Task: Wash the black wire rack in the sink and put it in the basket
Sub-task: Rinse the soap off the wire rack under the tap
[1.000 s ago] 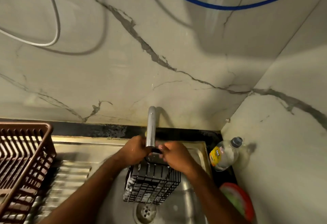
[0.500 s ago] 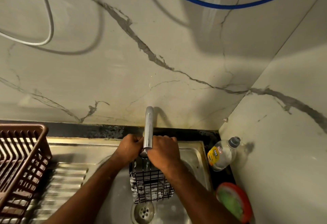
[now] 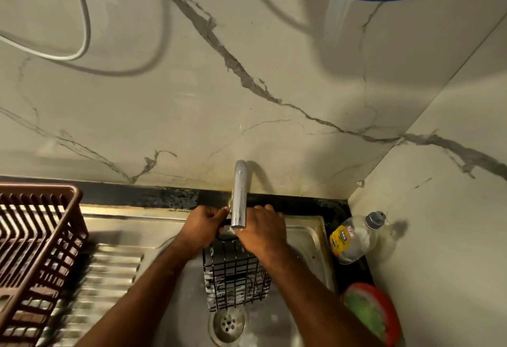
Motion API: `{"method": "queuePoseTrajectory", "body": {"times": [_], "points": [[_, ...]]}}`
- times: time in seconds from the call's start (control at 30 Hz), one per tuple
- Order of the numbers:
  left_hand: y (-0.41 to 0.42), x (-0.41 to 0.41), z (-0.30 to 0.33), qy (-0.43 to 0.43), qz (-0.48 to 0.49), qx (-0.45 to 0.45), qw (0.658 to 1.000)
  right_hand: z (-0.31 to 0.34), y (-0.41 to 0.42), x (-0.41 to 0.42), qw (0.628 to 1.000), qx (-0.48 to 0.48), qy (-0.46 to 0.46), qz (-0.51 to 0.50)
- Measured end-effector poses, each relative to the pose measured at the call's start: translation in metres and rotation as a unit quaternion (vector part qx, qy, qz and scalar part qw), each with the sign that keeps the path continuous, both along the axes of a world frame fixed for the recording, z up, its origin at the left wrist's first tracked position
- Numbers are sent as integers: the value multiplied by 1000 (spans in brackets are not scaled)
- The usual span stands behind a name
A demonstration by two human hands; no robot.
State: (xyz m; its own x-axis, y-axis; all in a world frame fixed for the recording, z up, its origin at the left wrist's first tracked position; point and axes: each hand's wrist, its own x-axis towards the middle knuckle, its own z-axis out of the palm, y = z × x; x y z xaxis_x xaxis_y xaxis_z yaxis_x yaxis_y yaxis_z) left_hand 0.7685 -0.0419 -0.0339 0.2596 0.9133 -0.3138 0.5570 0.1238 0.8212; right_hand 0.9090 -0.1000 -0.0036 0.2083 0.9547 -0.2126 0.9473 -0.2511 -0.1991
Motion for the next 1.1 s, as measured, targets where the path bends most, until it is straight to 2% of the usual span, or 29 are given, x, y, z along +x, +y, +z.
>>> {"method": "queuePoseTrajectory", "body": {"times": [0.17, 0.27, 0.33, 0.43, 0.53, 0.67, 0.87, 0.93, 1.03, 1.1], "points": [[3, 4, 3, 16, -6, 17, 1000, -9, 1, -12, 1000, -12, -4, -24], [-2, 7, -1, -12, 8, -5, 1000, -15, 0, -24, 1000, -3, -10, -9], [-5, 4, -5, -39, 24, -20, 999, -14, -1, -16, 1000, -3, 5, 0], [-6, 0, -5, -31, 23, -19, 999, -8, -4, 1, 1000, -19, 20, 8], [-4, 6, -1, -18, 2, -14, 1000, -5, -4, 3, 997, -10, 75, -32], [-3, 15, -1, -25, 0, -13, 1000, 1, -3, 3, 1000, 8, 16, -11], [-25, 27, 9, -108, -23, 78, 991, -5, -9, 21, 992, 24, 28, -123], [-39, 29, 3, -89, -52, 123, 987, -8, -12, 27, 986, 31, 31, -162], [-64, 28, -16, -1, -103, 206, 973, -13, -18, 34, 973, 22, 71, -218], [-68, 29, -25, 13, -89, 216, 972, -15, -24, 29, 973, 5, 81, -215]]}}
